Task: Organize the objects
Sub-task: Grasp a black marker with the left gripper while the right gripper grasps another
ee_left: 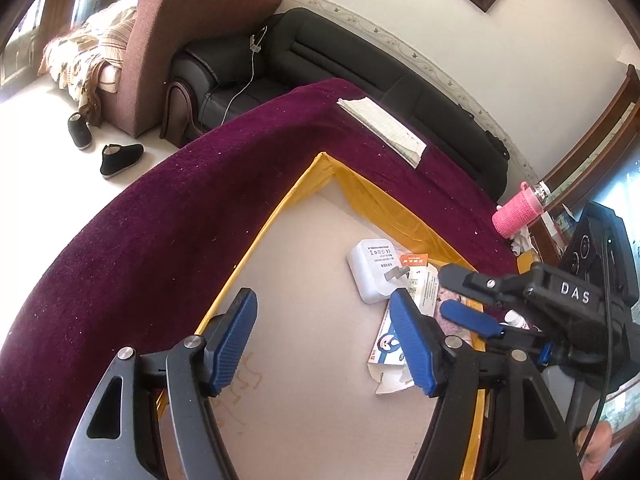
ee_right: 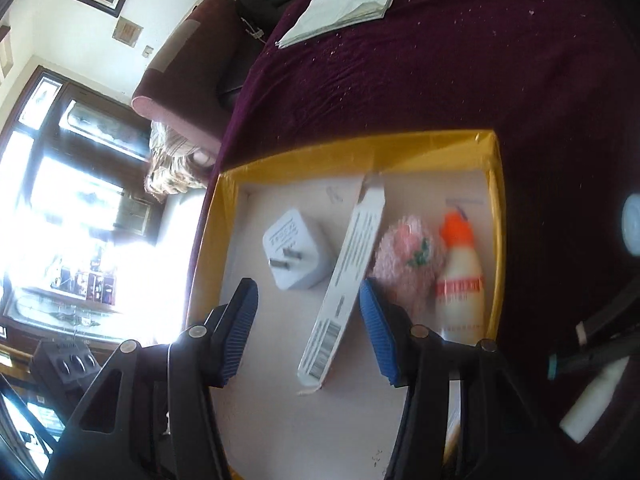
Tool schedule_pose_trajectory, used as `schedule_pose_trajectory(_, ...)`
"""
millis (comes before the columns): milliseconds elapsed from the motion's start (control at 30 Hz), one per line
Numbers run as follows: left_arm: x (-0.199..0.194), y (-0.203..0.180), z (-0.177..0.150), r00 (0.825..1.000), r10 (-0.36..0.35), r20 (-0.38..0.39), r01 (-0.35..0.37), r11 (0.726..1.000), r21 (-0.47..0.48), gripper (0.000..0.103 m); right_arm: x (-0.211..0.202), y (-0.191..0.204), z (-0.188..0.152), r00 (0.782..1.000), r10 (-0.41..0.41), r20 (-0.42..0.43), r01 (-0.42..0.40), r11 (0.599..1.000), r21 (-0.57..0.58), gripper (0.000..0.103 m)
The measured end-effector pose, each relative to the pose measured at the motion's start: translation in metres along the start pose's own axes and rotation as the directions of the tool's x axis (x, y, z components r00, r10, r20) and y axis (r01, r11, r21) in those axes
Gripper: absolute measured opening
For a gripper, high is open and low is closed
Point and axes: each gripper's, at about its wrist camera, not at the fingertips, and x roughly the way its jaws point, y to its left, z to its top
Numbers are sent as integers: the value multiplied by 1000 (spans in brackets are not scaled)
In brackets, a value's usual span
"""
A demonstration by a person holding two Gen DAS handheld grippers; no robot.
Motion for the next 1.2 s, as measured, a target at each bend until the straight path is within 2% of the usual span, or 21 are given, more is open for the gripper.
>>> schedule_pose_trajectory(133,-2,1,0,1000,-22,3,22,1000,-6,63,-41,-1,-1,997,52,56,-52,999,-9,52)
schedule_pose_trajectory(200,-7,-4,-1,999,-52,-12,52,999,4,63,-72,8,-8,994,22,110,-13,997,-80,52)
schedule_pose_trajectory(267,-18,-17,-5,996,-90,-11,90,995,32,63,-114,17,-24,973,-50,224,91,980,-176,52)
schedule_pose_trajectory(300,-24,-27,-8,994,-112,-11,112,992,59,63,-133,20,-30,948,-97,305,169,961,-217,57)
schedule_pose_trajectory(333,-29,-39,-11,991,-133,-18,134,986,97,65,-152,21,-41,913,-142,383,248,938,-242,64)
schedule_pose_trajectory(367,-33,-54,-15,988,-150,-33,153,977,146,68,-171,17,-55,856,-198,477,346,905,-246,85)
schedule_pose_trajectory(400,-35,-68,-19,985,-167,-49,173,966,190,69,-181,10,-63,812,-236,534,406,885,-227,91)
schedule_pose_trajectory(433,-37,-85,-24,980,-186,-68,197,952,235,69,-191,-5,-72,770,-271,577,450,872,-190,91)
schedule_pose_trajectory(467,-37,-100,-30,977,-196,-86,212,938,273,69,-195,-21,-75,755,-299,584,463,874,-150,91)
schedule_pose_trajectory(500,-36,-115,-36,974,-200,-104,222,926,306,69,-203,-47,-77,756,-323,570,455,885,-101,91)
schedule_pose_trajectory(600,-28,-155,-58,970,-188,-157,235,893,383,69,-216,-113,-80,811,-295,504,321,946,38,90)
schedule_pose_trajectory(667,-18,-177,-70,969,-160,-187,226,879,420,68,-219,-153,-84,820,-281,499,253,960,125,90)
schedule_pose_trajectory(700,-13,-187,-76,970,-144,-197,218,873,436,68,-222,-164,-87,814,-280,508,239,960,145,90)
schedule_pose_trajectory(767,1,-207,-87,970,-110,-217,205,852,481,68,-230,-181,-92,787,-294,542,248,956,158,90)
schedule_pose_trajectory(900,32,-244,-102,974,-29,-223,155,804,574,68,-245,-200,-100,690,-352,633,325,931,164,90)
schedule_pose_trajectory(933,42,-251,-101,976,-5,-217,135,795,591,68,-247,-202,-103,674,-358,647,331,928,169,90)
schedule_pose_trajectory(967,51,-258,-100,978,19,-207,113,786,607,68,-248,-206,-104,666,-361,652,332,927,175,90)
schedule_pose_trajectory(1000,60,-265,-99,980,40,-194,92,774,627,68,-246,-210,-103,675,-365,641,329,927,180,90)
schedule_pose_trajectory(1067,78,-275,-97,984,90,-154,37,741,670,68,-244,-218,-98,718,-319,619,271,947,174,90)
schedule_pose_trajectory(1133,95,-279,-96,983,130,-127,-6,722,692,68,-245,-219,-98,726,-299,620,249,954,169,90)
schedule_pose_trajectory(1200,112,-275,-98,973,144,-182,19,732,681,67,-248,-215,-99,728,-283,624,242,958,153,90)
